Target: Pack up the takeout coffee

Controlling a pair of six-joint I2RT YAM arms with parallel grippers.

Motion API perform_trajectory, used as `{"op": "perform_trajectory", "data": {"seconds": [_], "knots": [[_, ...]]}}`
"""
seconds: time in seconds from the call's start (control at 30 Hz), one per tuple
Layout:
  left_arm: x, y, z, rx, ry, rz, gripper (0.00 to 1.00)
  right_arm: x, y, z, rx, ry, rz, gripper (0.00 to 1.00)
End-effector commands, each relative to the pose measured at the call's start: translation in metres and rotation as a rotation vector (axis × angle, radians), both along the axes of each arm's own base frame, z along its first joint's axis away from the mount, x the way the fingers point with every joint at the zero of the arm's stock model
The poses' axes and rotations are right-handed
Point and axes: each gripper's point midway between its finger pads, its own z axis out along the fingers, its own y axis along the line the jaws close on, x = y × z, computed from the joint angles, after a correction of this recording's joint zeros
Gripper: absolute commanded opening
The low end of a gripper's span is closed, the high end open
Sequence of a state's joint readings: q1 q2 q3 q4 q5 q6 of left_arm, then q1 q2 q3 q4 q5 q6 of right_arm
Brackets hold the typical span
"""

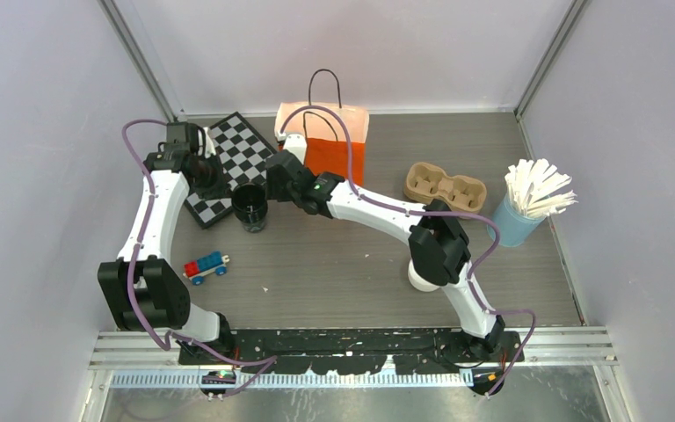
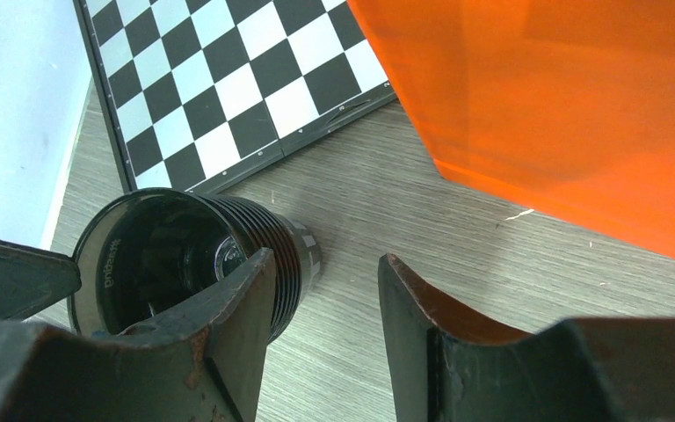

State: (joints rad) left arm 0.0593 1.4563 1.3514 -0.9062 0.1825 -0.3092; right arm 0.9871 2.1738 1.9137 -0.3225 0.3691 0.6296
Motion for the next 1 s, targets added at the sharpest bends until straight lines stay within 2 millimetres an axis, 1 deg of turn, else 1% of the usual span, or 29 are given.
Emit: {"op": "perform_trajectory", "data": {"seconds": [0.0,0.17,0.27,0.33,0.43,0.57,0.7,0.83,0.97], "knots": [[0.005,-0.004,0.013,-0.009,-0.062,-0.014,0.0,-0.006,0.021,0.054,0.114,-0.064,0.055,0.52],[0.005,-0.002,0.013,-0.001,-0.065,-0.012,0.0,-0.006,0.014,0.073,0.103,-0.106,0.021,0.52],[0.004,-0.002,0.012,-0.001,-0.062,-0.013,0.0,-0.009,0.012,0.079,0.108,-0.117,0.019,0.52],[0.004,-0.002,0.013,0.001,-0.063,-0.013,0.0,-0.011,0.014,0.074,0.103,-0.114,0.025,0.52],[0.004,-0.002,0.013,0.003,-0.063,-0.013,0.0,-0.012,0.018,0.057,0.076,-0.095,0.029,0.52],[0.004,-0.002,0.013,0.001,-0.063,-0.013,0.0,-0.01,0.02,0.042,0.052,-0.076,0.025,0.5],[0.004,-0.002,0.013,0.0,-0.063,-0.014,0.0,-0.009,0.019,0.038,0.038,-0.078,0.021,0.45],[0.005,-0.003,0.013,-0.002,-0.065,-0.016,0.0,-0.007,0.018,0.039,0.035,-0.087,0.018,0.39],[0.005,-0.004,0.012,-0.008,-0.063,-0.019,0.0,-0.006,0.019,0.035,0.018,-0.078,0.012,0.4]]}}
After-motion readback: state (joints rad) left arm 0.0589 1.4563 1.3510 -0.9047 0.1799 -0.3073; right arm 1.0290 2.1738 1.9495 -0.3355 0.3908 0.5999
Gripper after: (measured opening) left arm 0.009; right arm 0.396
